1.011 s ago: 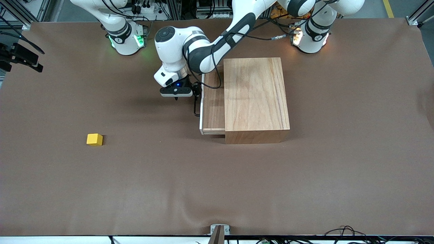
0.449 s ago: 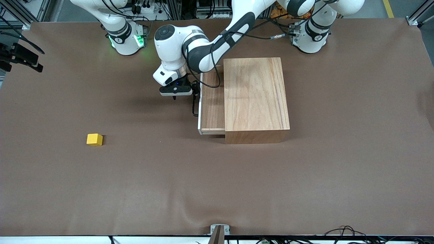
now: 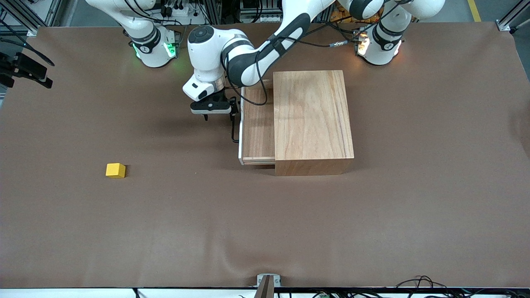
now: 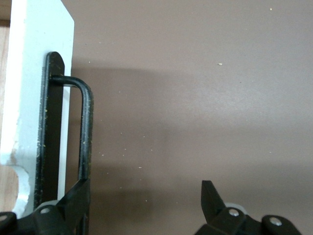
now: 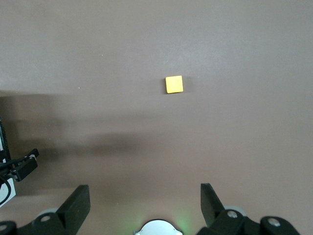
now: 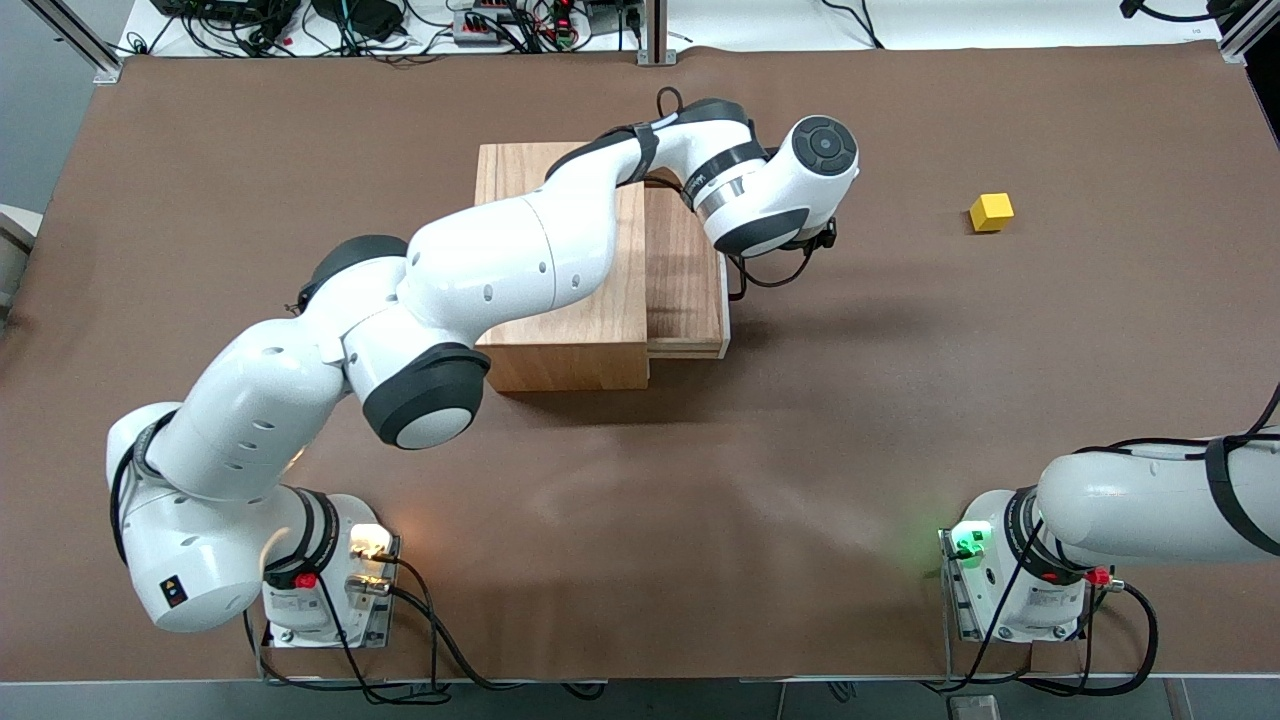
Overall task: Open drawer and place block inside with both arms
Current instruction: 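Pull the drawer open by its handle with the left gripper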
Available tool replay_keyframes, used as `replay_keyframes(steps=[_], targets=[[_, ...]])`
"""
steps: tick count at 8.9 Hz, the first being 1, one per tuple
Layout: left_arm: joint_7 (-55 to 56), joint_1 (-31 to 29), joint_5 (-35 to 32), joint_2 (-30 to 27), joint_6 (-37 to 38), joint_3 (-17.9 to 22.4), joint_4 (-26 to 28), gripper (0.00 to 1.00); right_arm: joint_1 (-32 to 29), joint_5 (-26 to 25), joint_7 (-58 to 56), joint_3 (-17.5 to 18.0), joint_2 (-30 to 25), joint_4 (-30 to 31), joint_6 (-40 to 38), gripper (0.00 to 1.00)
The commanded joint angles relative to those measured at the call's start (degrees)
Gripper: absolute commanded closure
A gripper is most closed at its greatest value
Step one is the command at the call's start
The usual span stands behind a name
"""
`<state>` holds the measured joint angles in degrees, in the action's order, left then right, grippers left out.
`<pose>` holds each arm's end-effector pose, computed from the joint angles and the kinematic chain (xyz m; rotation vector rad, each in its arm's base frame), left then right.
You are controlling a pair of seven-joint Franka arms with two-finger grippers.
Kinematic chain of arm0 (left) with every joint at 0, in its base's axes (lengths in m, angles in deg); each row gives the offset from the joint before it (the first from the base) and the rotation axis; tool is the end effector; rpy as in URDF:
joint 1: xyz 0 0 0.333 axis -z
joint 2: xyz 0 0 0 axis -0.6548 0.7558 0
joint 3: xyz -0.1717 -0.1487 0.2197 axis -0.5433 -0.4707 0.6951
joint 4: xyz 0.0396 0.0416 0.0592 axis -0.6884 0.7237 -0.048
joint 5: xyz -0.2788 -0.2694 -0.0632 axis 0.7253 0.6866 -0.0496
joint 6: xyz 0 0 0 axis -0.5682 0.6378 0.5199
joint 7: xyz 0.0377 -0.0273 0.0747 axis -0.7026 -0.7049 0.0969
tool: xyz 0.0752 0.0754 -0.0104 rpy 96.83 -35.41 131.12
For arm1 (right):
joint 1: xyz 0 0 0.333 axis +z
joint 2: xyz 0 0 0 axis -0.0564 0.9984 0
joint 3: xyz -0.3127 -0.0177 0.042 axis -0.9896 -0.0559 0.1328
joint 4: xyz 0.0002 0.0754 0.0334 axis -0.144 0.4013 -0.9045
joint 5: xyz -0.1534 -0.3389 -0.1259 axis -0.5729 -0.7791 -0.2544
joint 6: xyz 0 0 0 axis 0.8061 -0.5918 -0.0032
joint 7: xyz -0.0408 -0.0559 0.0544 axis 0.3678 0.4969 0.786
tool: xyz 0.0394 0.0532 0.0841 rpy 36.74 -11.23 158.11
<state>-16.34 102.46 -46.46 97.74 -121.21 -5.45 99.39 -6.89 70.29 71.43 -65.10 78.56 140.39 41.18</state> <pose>0.3744 -0.6971 0.3180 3.0640 0.0548 0.3343 0.5103 -0.0237 0.6780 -3.1245 0.0613 0.0961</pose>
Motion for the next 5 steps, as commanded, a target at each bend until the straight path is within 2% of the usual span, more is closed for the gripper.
replay_keyframes(steps=[1, 3, 5], targets=[[1.0, 0.2, 0.7, 0.0, 0.3, 0.2, -1.4, 0.0, -0.6, 0.6, 0.6, 0.3, 0.6, -1.2, -0.3, 0.0], [0.3, -0.9, 0.7, -3.9, 3.9, 0.4, -1.3, 0.0, -0.6, 0.6, 0.6, 0.3, 0.6, -1.2, -0.3, 0.0], [-4.6, -4.1, 0.9, -11.0, 9.1, 0.7, -0.9, 0.0, -0.7, 0.2, 0.5, 0.3, 0.9, -1.3, -0.2, 0.0]])
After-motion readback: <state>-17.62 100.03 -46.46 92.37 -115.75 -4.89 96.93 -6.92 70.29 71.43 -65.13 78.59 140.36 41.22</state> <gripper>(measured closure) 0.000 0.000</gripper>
